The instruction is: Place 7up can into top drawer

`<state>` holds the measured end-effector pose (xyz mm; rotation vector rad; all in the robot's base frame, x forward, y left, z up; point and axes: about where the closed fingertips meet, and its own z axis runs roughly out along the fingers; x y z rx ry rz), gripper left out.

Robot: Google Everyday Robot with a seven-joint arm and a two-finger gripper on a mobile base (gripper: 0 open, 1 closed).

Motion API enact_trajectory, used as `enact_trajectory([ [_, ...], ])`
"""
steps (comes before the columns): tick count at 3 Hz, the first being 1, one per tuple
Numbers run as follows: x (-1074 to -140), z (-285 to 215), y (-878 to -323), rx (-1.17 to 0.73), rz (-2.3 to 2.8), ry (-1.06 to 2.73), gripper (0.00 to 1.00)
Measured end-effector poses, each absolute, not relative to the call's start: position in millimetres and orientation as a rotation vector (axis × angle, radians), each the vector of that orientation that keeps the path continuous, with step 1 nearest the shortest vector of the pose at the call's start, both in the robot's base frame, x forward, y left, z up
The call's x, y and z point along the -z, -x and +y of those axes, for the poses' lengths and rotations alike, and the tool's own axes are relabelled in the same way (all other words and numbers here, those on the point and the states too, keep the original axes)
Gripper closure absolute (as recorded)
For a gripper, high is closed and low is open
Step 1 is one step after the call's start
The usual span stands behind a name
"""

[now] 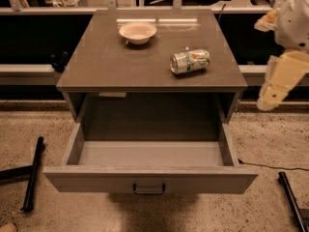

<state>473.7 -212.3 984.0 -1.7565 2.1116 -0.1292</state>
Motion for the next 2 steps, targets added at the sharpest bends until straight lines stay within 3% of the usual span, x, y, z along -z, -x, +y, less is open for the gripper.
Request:
enact_trajectory([
  [2,-964.2,-176.7,-593.5,0.056,1.8,1.95,0.0],
])
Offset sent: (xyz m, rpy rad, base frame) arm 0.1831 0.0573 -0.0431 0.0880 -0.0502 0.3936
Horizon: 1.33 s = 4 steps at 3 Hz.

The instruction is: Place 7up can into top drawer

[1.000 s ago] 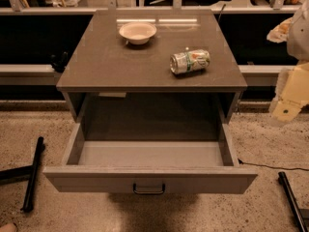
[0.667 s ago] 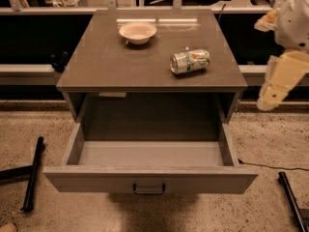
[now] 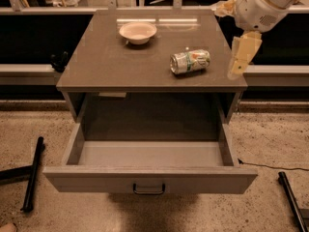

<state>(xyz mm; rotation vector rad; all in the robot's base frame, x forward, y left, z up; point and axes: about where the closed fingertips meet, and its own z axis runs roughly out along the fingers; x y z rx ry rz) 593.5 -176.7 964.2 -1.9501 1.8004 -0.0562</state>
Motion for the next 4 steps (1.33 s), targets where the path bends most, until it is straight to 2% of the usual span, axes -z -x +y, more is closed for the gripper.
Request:
enact_trajectory([
  [1,-919.3,-149.2,-644.4,-0.064,1.753,2.006,0.0],
  [2,-916.5,-149.4,-647.5,-0.05,1.747,2.018,0.0],
  [4,-875.9,-146.8,-693.0,0.123,1.666,2.206,0.0],
])
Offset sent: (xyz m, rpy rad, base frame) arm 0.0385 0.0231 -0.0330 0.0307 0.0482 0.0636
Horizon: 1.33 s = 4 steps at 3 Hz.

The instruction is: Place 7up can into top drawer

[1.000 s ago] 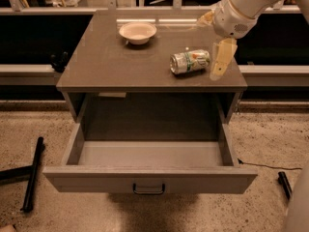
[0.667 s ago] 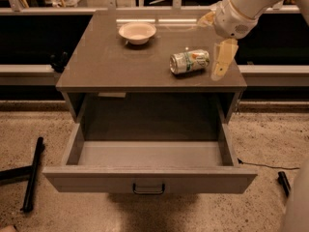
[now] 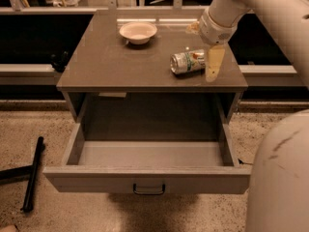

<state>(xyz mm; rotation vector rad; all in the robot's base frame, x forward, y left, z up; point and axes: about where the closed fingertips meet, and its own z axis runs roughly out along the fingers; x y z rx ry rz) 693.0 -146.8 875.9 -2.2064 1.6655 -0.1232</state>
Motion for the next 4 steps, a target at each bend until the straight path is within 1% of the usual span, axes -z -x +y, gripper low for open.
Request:
enact_trajectory([
  [1,-855.1,-137.6,-714.1,0.156,1.624,2.287,0.0],
  [2,-840.7,-134.3,-726.0,0.165,1.609,2.325,0.15],
  [4,-833.8,-134.8,-730.7,0.17,1.609,2.34,0.62],
])
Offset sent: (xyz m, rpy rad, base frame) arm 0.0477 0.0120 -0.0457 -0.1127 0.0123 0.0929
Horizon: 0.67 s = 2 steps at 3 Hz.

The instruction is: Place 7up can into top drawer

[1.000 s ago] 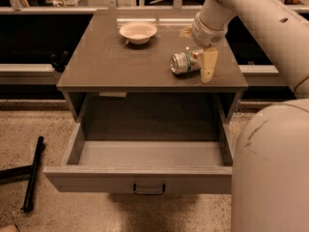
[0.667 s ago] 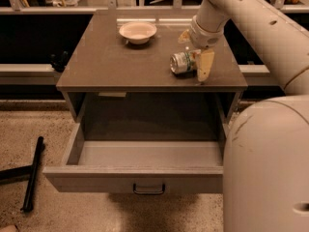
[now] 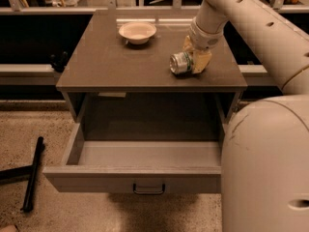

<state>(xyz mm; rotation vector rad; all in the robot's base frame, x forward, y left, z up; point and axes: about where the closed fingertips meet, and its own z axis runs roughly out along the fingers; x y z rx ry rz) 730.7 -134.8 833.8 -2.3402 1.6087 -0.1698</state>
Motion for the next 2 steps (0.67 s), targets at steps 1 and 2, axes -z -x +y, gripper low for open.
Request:
enact_trajectory([
  [1,-856.3,-136.3,-713.9,0.17,1.58,2.324,0.85],
  [2,-895.2,-137.6,-677.0,0.158,1.543,2.299,1.0],
])
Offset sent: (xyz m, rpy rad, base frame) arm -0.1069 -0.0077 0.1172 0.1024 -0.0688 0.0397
